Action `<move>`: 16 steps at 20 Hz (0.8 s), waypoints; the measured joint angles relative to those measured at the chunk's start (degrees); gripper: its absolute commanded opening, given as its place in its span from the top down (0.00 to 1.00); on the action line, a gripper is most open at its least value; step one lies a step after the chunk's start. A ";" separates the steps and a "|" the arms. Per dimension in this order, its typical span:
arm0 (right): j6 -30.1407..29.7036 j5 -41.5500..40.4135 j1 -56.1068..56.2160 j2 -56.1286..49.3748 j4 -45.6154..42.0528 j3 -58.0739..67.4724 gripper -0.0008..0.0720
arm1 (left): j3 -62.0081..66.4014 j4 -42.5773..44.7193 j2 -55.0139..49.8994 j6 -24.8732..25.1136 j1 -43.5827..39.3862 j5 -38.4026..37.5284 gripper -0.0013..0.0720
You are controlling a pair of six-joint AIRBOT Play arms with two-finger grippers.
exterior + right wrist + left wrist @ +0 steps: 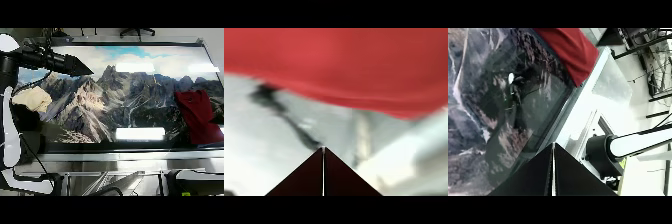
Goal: Fold the shirts.
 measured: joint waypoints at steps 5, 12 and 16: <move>-5.35 -10.84 15.28 7.76 9.40 -5.66 0.95 | -7.67 0.28 6.43 0.55 -1.88 2.12 0.97; -9.05 -31.32 50.31 30.64 11.80 -38.62 0.95 | -50.25 8.07 35.45 1.88 -7.82 12.00 0.97; -9.42 -37.38 57.55 35.47 12.11 -45.92 0.95 | -69.24 10.08 50.10 -0.04 -8.94 16.15 0.97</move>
